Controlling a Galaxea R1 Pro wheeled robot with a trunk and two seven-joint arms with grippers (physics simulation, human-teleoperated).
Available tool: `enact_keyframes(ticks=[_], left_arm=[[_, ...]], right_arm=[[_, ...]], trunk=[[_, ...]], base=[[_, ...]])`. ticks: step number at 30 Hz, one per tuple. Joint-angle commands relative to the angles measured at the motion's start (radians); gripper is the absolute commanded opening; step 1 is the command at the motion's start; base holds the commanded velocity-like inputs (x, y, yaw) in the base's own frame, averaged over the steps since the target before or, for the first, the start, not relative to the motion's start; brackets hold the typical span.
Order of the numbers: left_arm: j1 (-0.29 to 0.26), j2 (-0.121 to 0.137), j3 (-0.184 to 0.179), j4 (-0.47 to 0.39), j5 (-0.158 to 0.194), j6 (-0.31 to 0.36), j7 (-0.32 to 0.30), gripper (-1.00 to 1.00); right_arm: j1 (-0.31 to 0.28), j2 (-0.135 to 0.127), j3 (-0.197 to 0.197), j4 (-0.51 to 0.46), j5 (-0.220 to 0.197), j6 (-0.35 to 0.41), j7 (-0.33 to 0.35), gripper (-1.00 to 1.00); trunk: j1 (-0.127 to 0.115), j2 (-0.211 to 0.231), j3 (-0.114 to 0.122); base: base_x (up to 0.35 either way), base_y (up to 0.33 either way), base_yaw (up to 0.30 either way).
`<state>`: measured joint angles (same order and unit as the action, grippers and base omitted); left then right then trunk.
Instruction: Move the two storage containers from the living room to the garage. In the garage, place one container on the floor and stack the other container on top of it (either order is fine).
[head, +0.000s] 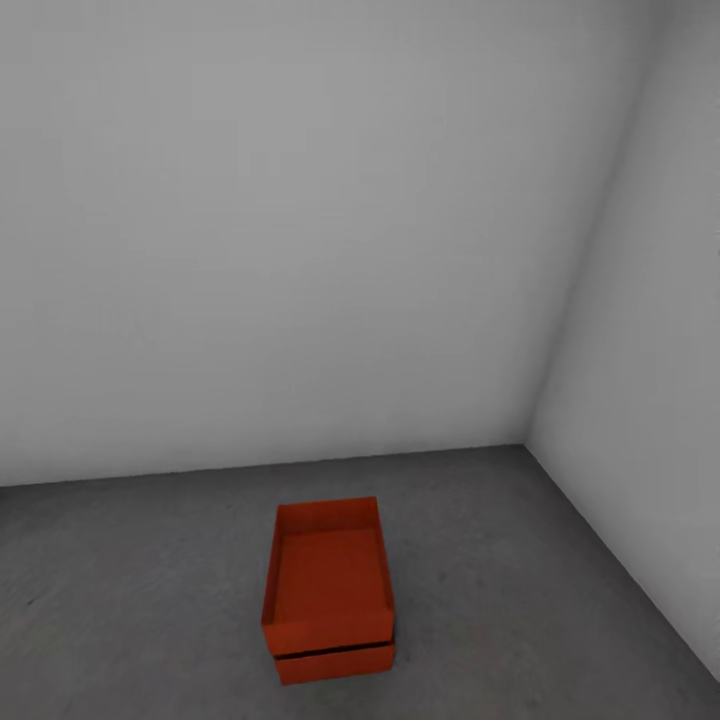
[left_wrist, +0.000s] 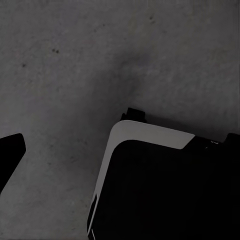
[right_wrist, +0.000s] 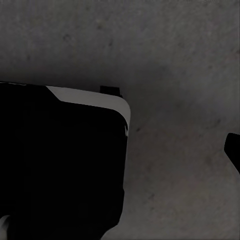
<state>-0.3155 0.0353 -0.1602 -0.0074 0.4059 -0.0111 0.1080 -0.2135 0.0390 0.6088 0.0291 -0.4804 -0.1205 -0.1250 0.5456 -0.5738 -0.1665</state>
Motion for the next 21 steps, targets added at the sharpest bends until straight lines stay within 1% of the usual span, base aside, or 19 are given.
enact_keyframes(ticks=[1,10,13,14,16,17,18,21], left_arm=[[0.0,0.0,-0.009,0.0,0.008,-0.001,0.002,1.0],[0.0,-0.001,-0.007,0.0,0.011,-0.001,0.003,1.0],[0.003,-0.008,-0.004,0.005,0.017,0.01,0.002,1.0],[0.01,-0.009,-0.003,0.006,0.018,0.011,0.001,1.0],[0.045,-0.012,-0.003,0.006,0.019,0.007,0.0,1.0],[0.083,-0.014,-0.003,0.006,0.021,-0.004,0.0,1.0],[0.092,-0.014,-0.003,0.006,0.024,-0.01,0.0,1.0],[0.121,-0.016,-0.002,0.006,0.047,-0.051,0.0,1.0]], right_arm=[[-0.001,0.001,0.009,0.003,-0.009,-0.005,-0.001,1.0],[-0.001,0.001,0.008,0.003,-0.01,-0.005,-0.001,1.0],[-0.001,0.001,0.008,0.003,-0.01,-0.005,-0.001,1.0],[-0.001,0.001,0.008,0.003,-0.01,-0.005,-0.001,1.0],[-0.001,0.001,0.008,0.003,-0.01,-0.005,-0.001,1.0],[-0.001,0.001,0.008,0.003,-0.01,-0.005,-0.001,1.0],[-0.001,0.001,0.008,0.003,-0.01,-0.005,-0.001,1.0],[-0.001,0.002,0.008,0.003,-0.01,-0.005,-0.001,1.0]], trunk=[[0.0,-0.001,0.0],[0.0,-0.001,0.014],[0.0,-0.001,0.019],[0.0,-0.001,0.021],[0.0,-0.001,0.024],[0.0,-0.001,0.025],[0.0,-0.001,0.027],[0.0,-0.001,0.032]], base=[[0.0,0.0,-0.069],[0.0,0.0,-0.067],[0.0,0.0,-0.067],[0.0,0.0,-0.067],[0.0,0.0,-0.067],[0.0,0.0,-0.067],[0.0,0.0,-0.067],[0.0,0.0,-0.067]])
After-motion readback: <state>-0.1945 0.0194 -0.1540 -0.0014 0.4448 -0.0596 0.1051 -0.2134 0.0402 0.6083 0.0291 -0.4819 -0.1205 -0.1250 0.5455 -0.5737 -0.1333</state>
